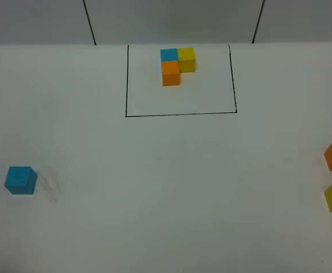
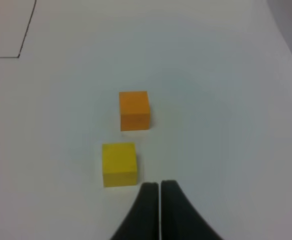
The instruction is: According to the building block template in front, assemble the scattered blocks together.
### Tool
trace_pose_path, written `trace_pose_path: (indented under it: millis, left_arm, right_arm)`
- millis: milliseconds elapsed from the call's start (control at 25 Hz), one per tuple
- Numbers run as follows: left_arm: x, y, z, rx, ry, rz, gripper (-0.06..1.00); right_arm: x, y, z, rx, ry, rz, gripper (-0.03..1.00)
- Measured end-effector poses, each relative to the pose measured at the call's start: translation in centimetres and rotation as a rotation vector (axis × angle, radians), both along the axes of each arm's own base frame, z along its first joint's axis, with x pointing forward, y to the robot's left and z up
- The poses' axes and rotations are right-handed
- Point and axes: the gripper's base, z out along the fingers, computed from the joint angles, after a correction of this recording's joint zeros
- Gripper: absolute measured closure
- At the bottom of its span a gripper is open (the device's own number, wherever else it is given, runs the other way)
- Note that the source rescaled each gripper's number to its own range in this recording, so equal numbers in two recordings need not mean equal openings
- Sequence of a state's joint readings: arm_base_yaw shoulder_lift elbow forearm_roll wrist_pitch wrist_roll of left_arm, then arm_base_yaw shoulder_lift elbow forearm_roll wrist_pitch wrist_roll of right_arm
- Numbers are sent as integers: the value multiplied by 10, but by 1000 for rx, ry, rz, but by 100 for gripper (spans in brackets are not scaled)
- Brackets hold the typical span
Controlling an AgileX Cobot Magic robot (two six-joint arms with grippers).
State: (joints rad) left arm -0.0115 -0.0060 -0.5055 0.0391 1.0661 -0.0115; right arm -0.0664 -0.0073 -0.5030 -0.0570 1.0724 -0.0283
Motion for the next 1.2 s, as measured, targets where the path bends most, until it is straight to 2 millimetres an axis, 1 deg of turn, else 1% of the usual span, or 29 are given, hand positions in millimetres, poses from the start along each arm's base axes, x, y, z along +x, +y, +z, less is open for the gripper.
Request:
trace_pose_path:
  millis: [120, 240, 320, 400, 480, 560, 600, 640, 720, 800, 960, 1040, 1200]
  left_arm:
    - [0, 0, 0, 8, 0, -7, 89]
    - [0, 0, 0, 13, 1, -12, 77]
    - [0, 0, 0, 13, 1, -12, 61]
    - [0, 0, 0, 13, 0, -12, 43]
    - [0, 0, 0, 13, 0, -12, 23]
    - [0, 0, 0, 16, 0, -8, 7]
    - [0, 1, 0, 17, -1, 2, 1]
    - [0, 2, 0, 26, -1, 11, -3]
    - [0, 3, 0, 39, 1, 36, -5]
    - [2, 3, 3, 43, 9, 60, -6]
    - [9, 3, 20, 44, 46, 92, -2]
    - [16, 4, 30, 45, 81, 100, 0]
    - [39, 6, 43, 50, 167, 95, 0]
  right_arm:
    - [0, 0, 0, 0, 0, 0, 96]
    - [0, 0, 0, 0, 0, 0, 96]
    - [0, 0, 0, 0, 0, 0, 96]
    - [0, 0, 0, 0, 0, 0, 96]
    - [0, 0, 0, 0, 0, 0, 96]
    - [0, 0, 0, 0, 0, 0, 96]
    - [0, 0, 0, 0, 0, 0, 96]
    - [0, 0, 0, 0, 0, 0, 96]
    - [0, 0, 0, 0, 0, 0, 96]
    - [0, 0, 0, 0, 0, 0, 96]
    - [0, 0, 0, 0, 0, 0, 96]
    - [0, 0, 0, 0, 0, 0, 96]
    - [0, 0, 0, 0, 0, 0, 96]
